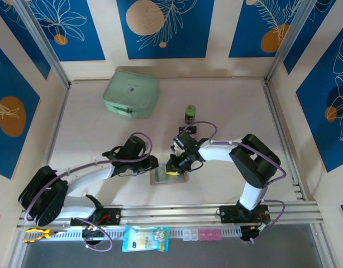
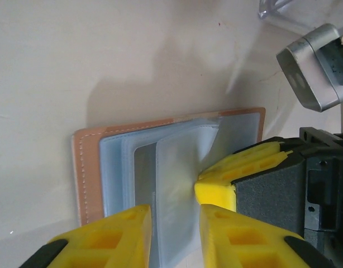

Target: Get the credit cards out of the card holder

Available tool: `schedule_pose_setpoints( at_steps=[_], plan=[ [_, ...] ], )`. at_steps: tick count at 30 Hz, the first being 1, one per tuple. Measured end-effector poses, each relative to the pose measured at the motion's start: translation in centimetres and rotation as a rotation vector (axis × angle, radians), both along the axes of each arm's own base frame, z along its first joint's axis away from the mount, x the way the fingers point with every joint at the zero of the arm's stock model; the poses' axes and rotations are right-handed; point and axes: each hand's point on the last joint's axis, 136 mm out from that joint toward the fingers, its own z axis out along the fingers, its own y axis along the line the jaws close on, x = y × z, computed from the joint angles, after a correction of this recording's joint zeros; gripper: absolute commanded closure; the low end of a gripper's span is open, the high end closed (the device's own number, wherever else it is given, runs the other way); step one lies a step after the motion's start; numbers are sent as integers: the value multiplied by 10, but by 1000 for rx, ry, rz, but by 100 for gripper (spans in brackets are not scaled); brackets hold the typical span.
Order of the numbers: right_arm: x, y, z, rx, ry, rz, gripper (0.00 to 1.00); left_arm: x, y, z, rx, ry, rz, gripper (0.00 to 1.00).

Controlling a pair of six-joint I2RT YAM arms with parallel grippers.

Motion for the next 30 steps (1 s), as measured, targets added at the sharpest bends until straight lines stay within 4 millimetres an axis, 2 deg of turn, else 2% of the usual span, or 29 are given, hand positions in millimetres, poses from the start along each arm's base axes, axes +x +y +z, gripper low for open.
schedule_pose_setpoints(
  at_steps=[16, 23, 30],
  plan=[
    [0, 1, 1, 48, 16, -16, 83, -11, -9, -27, 16, 84, -7, 73],
    [0, 1, 1, 63, 17, -25, 83, -10, -15, -25, -7, 83, -9, 81],
    [0, 0, 4, 74, 6, -29, 79, -13, -20, -23, -22, 86, -19, 79]
  ],
)
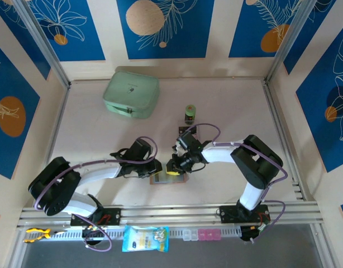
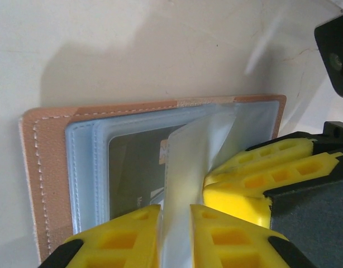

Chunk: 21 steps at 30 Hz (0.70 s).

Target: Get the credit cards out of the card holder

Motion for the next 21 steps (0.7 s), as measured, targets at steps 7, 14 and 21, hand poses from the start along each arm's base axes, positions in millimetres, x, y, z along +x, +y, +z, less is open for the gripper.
schedule_pose_setpoints(
  at_steps=[7, 14, 21],
  plan=[
    [5, -9, 20, -4, -55, -34, 76, 1, -7, 8, -14, -10, -15, 79],
    [19, -24, 51, 16, -136, -98, 76, 5, -24, 26, -44, -36, -43, 74],
    [23, -51, 57, -3, -151, -163, 75, 7, -45, 29, -50, -34, -82, 69]
  ],
)
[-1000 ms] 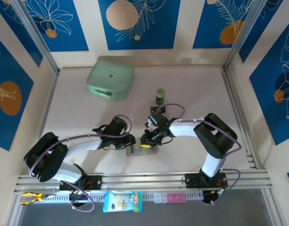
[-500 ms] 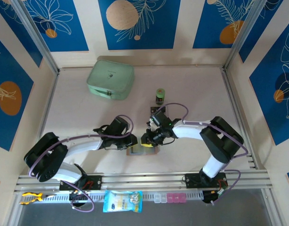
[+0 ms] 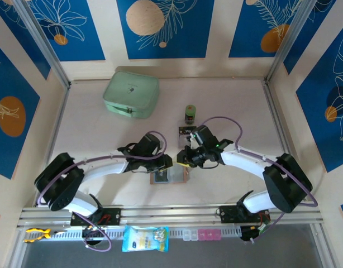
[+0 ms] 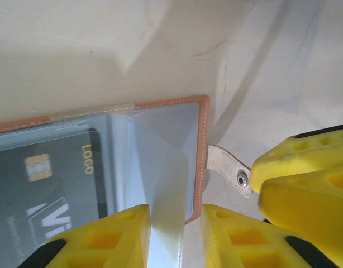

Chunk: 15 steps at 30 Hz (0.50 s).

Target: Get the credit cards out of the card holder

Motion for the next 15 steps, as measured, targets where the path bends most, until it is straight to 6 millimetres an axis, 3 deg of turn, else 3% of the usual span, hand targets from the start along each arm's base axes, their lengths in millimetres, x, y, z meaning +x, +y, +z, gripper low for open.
schedule_pose_setpoints(
  at_steps=[6, 15],
  plan=[
    [-1, -13, -1, -15, 8, -28, 75, -3, -16, -9, 12, 30, -37, 54],
    [-3, -19, -1, -23, 11, -35, 75, -2, -24, -12, 13, 37, -52, 47]
  ],
)
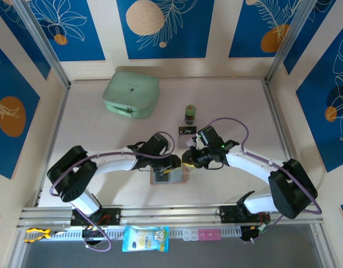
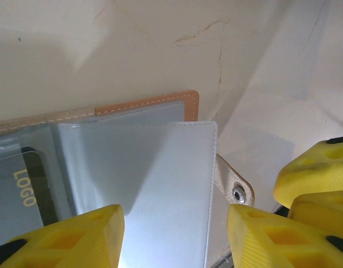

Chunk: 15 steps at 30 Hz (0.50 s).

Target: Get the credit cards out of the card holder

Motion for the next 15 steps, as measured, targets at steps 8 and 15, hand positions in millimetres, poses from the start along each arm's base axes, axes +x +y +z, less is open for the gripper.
schedule_pose_setpoints(
  at_steps=[8, 15],
  plan=[
    [0, 0, 0, 0, 1, 2, 75, 1, 2, 1, 5, -11, 0, 46],
    [-7, 7, -9, -19, 29, 32, 75, 6, 15, 18, -20, -64, 33, 48]
  ],
)
